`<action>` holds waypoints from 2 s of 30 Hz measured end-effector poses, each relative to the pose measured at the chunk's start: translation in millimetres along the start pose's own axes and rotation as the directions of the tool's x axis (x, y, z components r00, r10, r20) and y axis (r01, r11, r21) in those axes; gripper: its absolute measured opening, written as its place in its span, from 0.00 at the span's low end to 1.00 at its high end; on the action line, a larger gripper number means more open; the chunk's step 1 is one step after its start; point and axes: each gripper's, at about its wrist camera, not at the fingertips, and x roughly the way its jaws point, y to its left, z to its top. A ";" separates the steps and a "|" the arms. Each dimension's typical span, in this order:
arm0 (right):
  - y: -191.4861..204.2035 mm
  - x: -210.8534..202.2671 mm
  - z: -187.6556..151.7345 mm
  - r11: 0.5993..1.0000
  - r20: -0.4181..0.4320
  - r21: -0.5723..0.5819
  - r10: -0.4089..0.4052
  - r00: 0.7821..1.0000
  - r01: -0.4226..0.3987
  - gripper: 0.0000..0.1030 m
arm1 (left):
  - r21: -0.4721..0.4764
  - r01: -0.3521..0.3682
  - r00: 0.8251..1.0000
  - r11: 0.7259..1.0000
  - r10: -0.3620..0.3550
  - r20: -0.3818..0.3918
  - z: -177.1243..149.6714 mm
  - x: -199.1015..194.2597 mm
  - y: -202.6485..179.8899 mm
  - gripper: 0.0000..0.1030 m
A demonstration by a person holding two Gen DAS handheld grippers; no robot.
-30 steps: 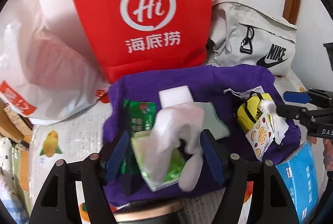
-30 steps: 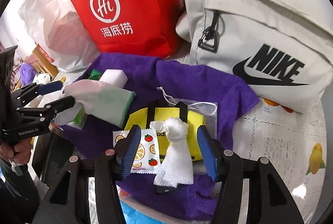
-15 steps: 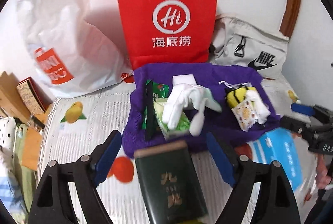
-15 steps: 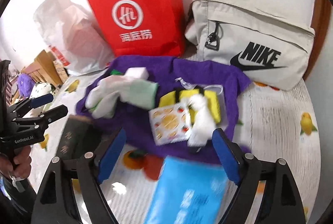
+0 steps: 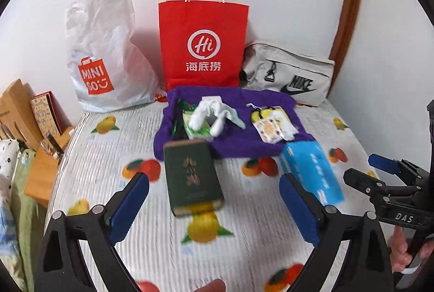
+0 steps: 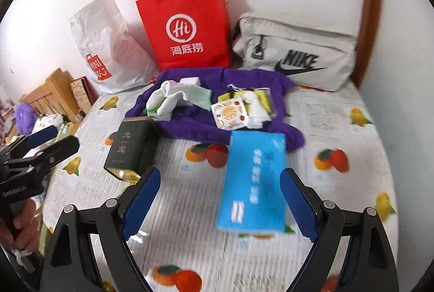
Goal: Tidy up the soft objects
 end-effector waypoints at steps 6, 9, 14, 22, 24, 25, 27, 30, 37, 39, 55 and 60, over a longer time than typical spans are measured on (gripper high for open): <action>9.6 -40.8 -37.8 1.000 0.028 0.019 0.015 0.999 -0.016 0.87 | -0.001 -0.015 1.000 1.000 0.015 0.003 -34.7 -31.2 -11.6 0.96; 18.4 -57.6 -55.6 1.000 0.044 -0.006 -0.007 0.999 0.007 0.88 | 0.005 -0.033 0.999 0.999 0.033 0.010 -49.5 -45.4 -15.0 0.96; 26.4 -73.6 -79.7 0.999 0.064 -0.031 -0.019 0.998 0.021 0.88 | 0.013 -0.025 0.999 1.000 0.025 0.030 -68.4 -64.7 -21.0 0.96; 28.4 -89.7 -96.5 1.000 0.088 -0.019 -0.012 0.996 0.013 0.88 | 0.026 -0.019 0.999 0.999 0.018 0.034 -82.5 -78.6 -31.7 0.96; 28.9 -92.0 -98.6 1.000 0.093 -0.019 -0.009 0.996 0.011 0.88 | 0.028 -0.020 0.999 0.999 0.019 0.033 -84.8 -80.6 -33.1 0.96; 28.7 -93.4 -99.4 1.000 0.096 -0.018 -0.006 0.995 0.008 0.88 | 0.030 -0.022 0.999 0.999 0.021 0.034 -85.7 -81.5 -33.6 0.96; 28.9 -94.6 -99.6 1.000 0.099 -0.017 -0.005 0.995 0.007 0.88 | 0.030 -0.026 0.999 0.999 0.025 0.035 -86.9 -82.6 -33.5 0.96; 29.5 -96.7 -101.0 1.000 0.104 -0.017 -0.007 0.995 0.009 0.88 | 0.028 -0.025 0.999 0.999 0.024 0.037 -88.1 -84.1 -32.3 0.96; 31.8 -98.7 -103.4 1.000 0.104 -0.020 -0.013 0.994 0.015 0.88 | 0.030 -0.031 0.999 0.999 0.030 0.036 -91.6 -88.0 -30.3 0.96; 34.2 -99.1 -104.3 1.000 0.103 -0.025 -0.009 0.995 0.012 0.88 | 0.028 -0.032 0.999 0.999 0.031 0.038 -92.3 -89.5 -29.5 0.96; 43.7 -103.0 -105.5 0.999 0.114 -0.038 -0.007 0.993 0.011 0.88 | 0.029 -0.028 0.999 0.999 0.027 0.039 -94.4 -91.9 -28.0 0.96; 43.8 -103.9 -105.4 0.999 0.116 -0.038 -0.006 0.993 0.011 0.88 | 0.029 -0.029 0.999 0.999 0.028 0.040 -94.9 -92.8 -28.4 0.96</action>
